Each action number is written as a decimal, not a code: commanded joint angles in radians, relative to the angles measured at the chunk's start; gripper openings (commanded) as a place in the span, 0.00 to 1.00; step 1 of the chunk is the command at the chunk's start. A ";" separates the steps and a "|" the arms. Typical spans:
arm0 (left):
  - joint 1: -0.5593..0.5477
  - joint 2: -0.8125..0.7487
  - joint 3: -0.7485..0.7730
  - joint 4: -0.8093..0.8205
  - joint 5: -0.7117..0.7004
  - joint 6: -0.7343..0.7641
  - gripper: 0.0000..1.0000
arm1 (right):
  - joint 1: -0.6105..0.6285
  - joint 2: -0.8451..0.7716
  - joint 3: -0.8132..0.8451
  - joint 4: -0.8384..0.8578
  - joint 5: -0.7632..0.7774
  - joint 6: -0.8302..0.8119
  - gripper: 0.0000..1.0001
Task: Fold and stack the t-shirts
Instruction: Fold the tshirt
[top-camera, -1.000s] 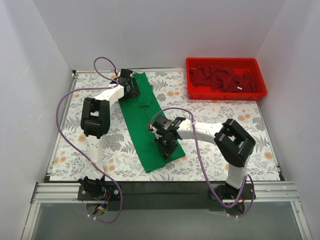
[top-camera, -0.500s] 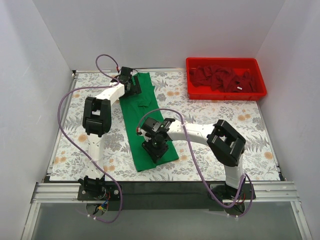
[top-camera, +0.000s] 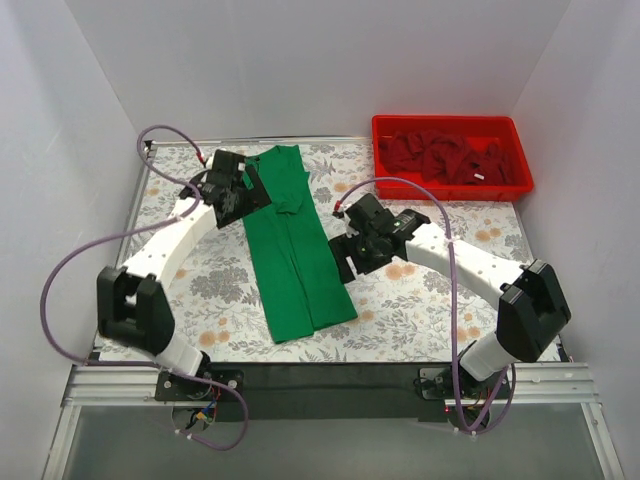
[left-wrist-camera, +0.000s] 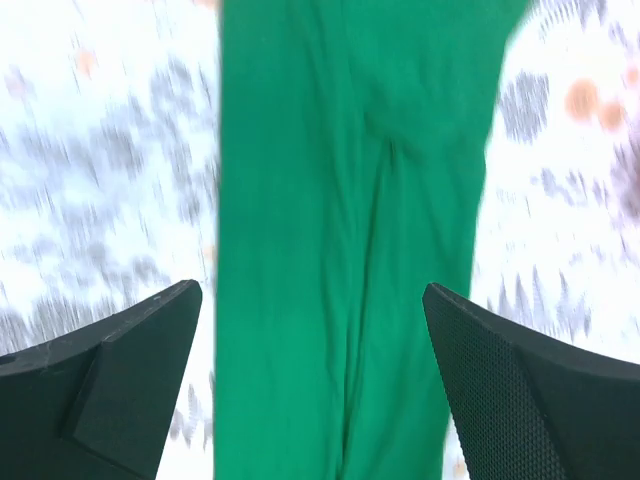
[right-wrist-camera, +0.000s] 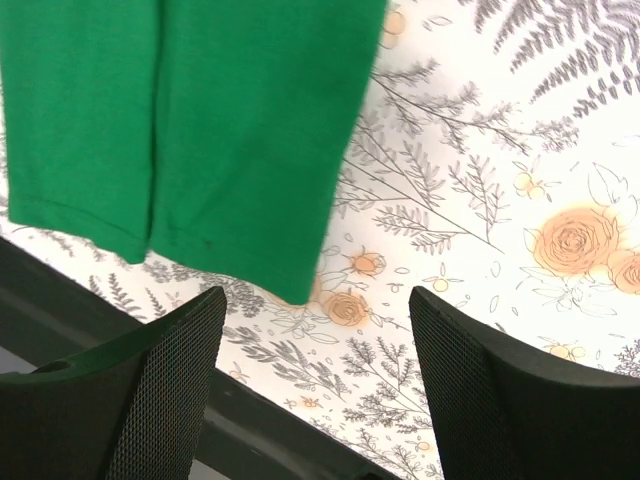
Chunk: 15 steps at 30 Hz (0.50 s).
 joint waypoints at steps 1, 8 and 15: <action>-0.075 -0.187 -0.166 -0.146 -0.001 -0.134 0.86 | -0.034 -0.019 -0.069 0.005 -0.009 0.000 0.67; -0.308 -0.443 -0.496 -0.288 0.064 -0.423 0.82 | -0.065 -0.085 -0.219 0.135 -0.109 0.045 0.56; -0.519 -0.467 -0.673 -0.298 0.053 -0.659 0.73 | -0.066 -0.094 -0.334 0.249 -0.147 0.094 0.54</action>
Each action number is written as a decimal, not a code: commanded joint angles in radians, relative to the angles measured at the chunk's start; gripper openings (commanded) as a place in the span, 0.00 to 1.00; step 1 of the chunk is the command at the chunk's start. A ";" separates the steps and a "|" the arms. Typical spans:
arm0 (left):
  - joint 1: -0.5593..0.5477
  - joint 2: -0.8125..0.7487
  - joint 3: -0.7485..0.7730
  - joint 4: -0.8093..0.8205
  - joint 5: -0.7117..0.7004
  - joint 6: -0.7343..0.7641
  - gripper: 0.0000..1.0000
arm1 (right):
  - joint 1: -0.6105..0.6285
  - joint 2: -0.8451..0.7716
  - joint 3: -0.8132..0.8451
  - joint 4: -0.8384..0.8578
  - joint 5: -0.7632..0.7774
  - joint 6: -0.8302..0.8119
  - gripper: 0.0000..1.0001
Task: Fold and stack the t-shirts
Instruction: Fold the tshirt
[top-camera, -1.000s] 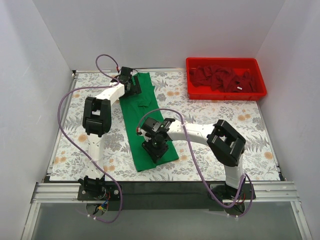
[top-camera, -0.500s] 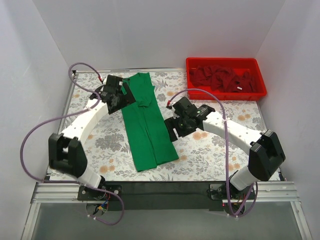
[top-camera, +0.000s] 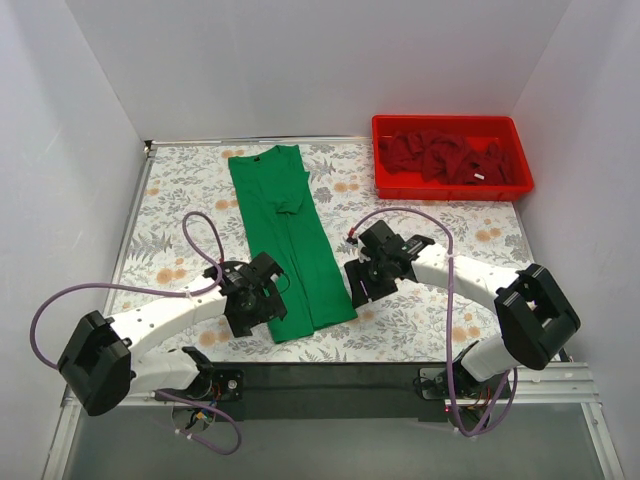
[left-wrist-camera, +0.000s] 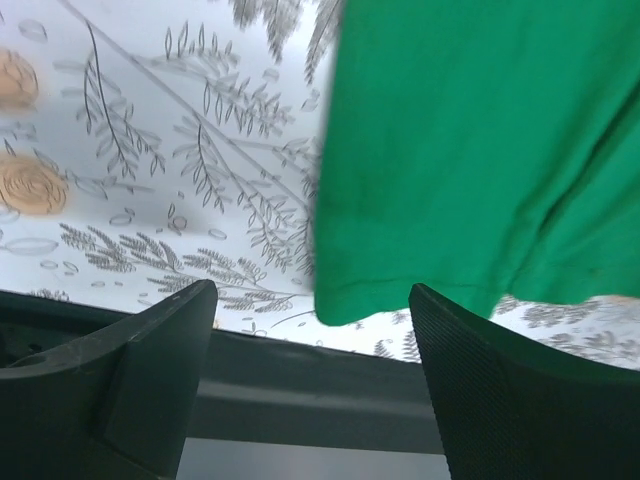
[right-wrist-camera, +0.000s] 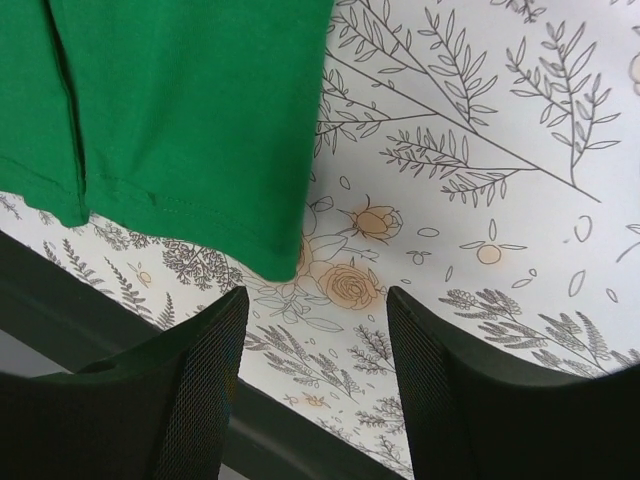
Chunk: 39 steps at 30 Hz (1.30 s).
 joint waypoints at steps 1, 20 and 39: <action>-0.060 0.009 -0.017 -0.014 -0.017 -0.160 0.71 | 0.000 -0.025 -0.037 0.105 -0.042 0.040 0.54; -0.112 0.144 -0.088 0.104 -0.007 -0.163 0.47 | 0.000 0.047 -0.140 0.238 -0.113 0.091 0.45; -0.118 0.112 -0.057 0.083 0.018 -0.140 0.51 | 0.004 0.090 -0.168 0.252 -0.182 0.109 0.39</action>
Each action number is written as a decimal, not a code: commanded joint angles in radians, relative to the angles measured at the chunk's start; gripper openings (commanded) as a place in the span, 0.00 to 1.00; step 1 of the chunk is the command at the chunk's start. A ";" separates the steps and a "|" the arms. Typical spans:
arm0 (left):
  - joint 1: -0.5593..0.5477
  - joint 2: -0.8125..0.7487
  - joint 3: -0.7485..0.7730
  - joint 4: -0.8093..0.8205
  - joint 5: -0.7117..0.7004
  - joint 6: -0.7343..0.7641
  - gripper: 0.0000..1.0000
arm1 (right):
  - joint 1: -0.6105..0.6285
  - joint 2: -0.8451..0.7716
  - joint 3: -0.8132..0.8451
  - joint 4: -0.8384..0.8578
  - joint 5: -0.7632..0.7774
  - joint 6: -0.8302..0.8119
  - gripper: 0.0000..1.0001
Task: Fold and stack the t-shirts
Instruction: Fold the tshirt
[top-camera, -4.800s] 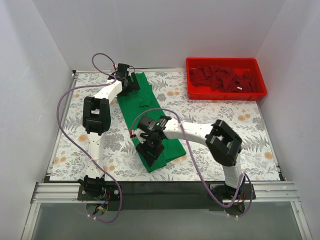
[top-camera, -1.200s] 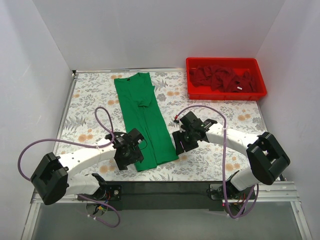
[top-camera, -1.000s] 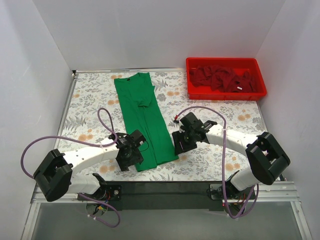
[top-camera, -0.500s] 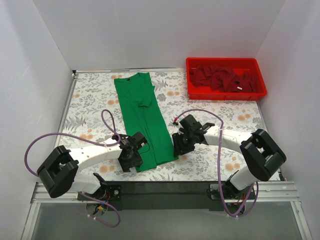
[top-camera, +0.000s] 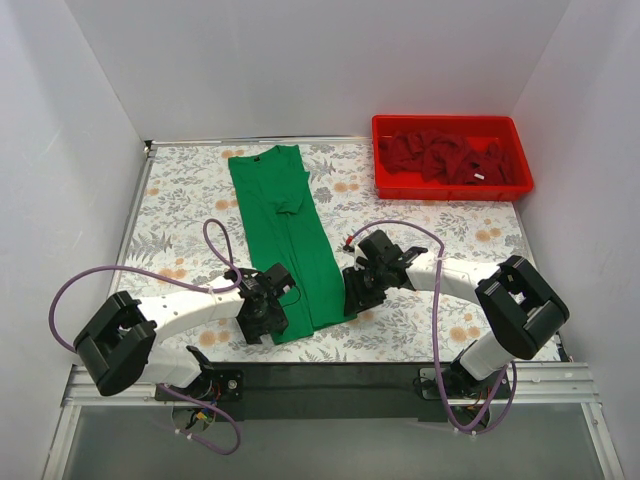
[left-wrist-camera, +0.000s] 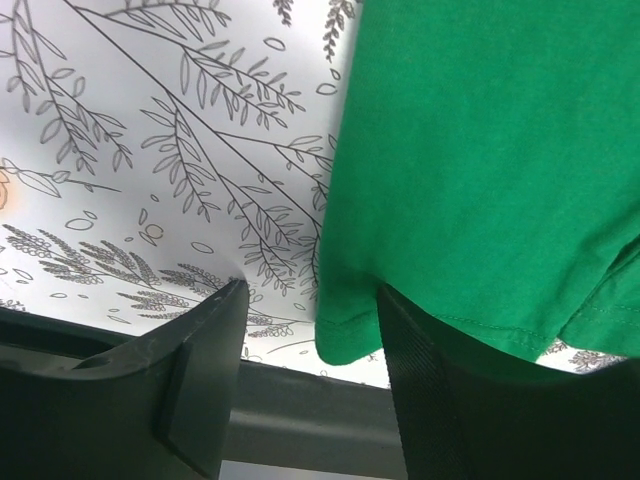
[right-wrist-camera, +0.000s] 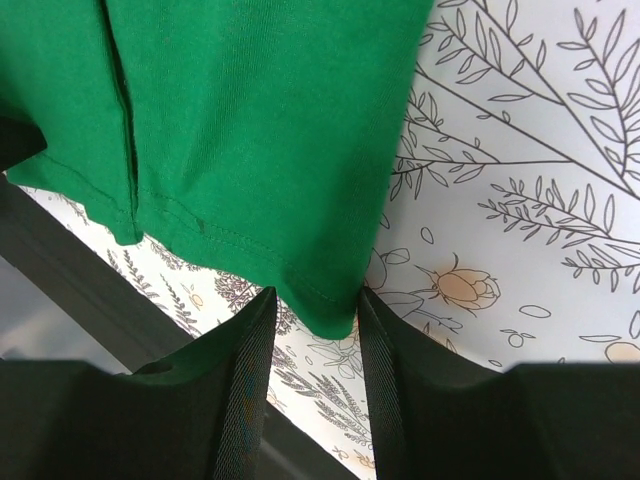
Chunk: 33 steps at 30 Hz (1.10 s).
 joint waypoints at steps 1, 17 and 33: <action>-0.009 -0.024 0.004 0.013 0.028 -0.010 0.52 | 0.004 0.021 -0.030 -0.022 0.011 0.001 0.39; -0.026 0.024 -0.055 0.073 0.099 0.007 0.08 | 0.006 0.032 -0.044 -0.042 0.011 -0.030 0.01; -0.185 -0.073 -0.041 -0.056 0.384 -0.007 0.00 | 0.115 -0.131 -0.093 -0.364 -0.001 -0.068 0.01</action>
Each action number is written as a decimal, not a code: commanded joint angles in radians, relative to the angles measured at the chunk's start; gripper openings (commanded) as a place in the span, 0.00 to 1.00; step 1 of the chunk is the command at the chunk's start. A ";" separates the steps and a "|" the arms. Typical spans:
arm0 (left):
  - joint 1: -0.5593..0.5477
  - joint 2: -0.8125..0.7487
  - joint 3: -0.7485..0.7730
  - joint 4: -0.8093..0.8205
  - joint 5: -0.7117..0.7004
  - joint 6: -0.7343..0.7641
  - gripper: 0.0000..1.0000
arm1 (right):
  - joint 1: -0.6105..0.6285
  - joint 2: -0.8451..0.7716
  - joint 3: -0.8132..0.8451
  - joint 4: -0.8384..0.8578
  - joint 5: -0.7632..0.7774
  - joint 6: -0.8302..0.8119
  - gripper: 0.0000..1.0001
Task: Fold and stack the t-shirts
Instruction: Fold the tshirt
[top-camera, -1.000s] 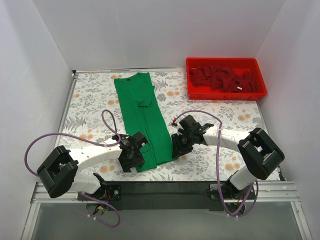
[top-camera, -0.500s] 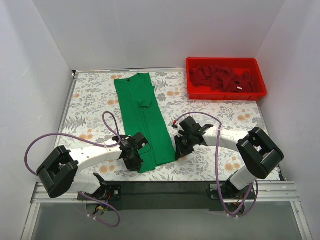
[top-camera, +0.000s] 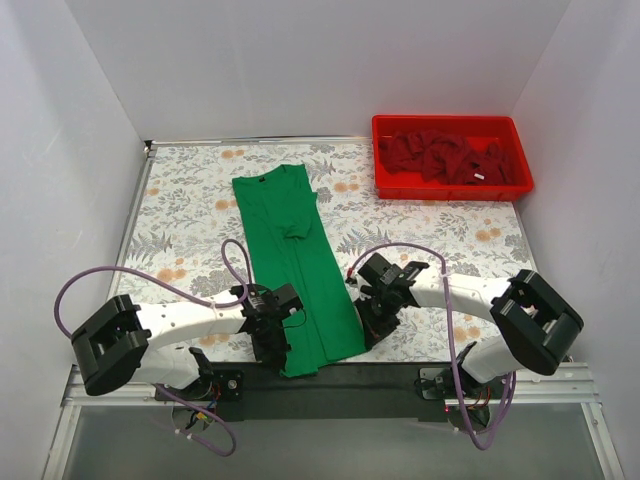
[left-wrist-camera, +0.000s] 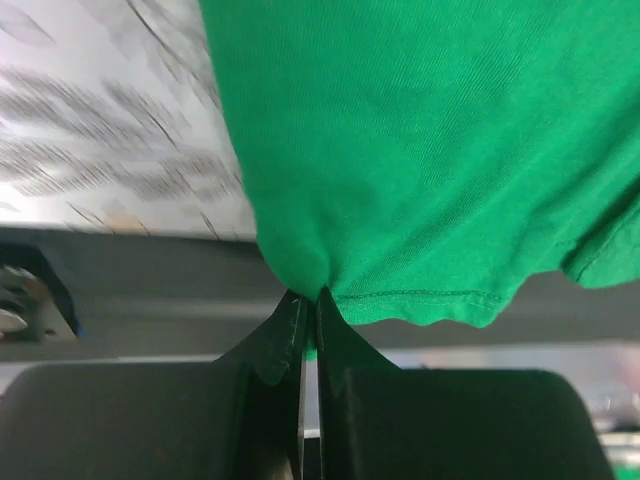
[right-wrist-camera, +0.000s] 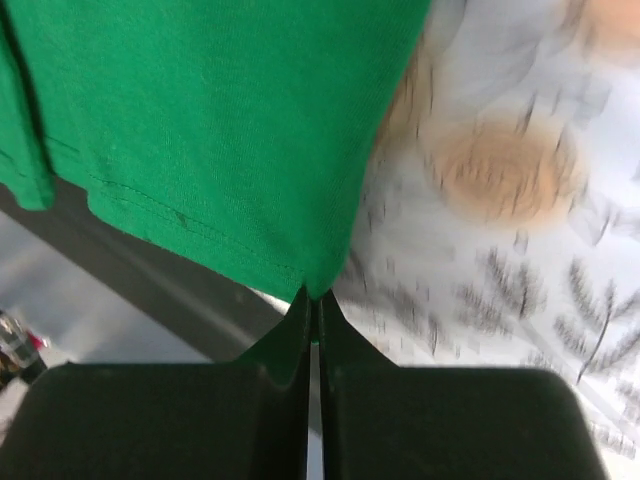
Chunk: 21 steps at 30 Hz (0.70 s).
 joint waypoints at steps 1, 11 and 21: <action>-0.026 -0.045 0.016 -0.059 0.098 -0.014 0.00 | 0.009 -0.042 0.001 -0.170 0.003 -0.038 0.01; 0.276 -0.100 0.200 -0.116 -0.063 0.138 0.00 | -0.009 0.115 0.461 -0.303 0.142 -0.138 0.01; 0.504 -0.017 0.290 0.062 -0.329 0.299 0.00 | -0.066 0.407 0.886 -0.282 0.310 -0.221 0.01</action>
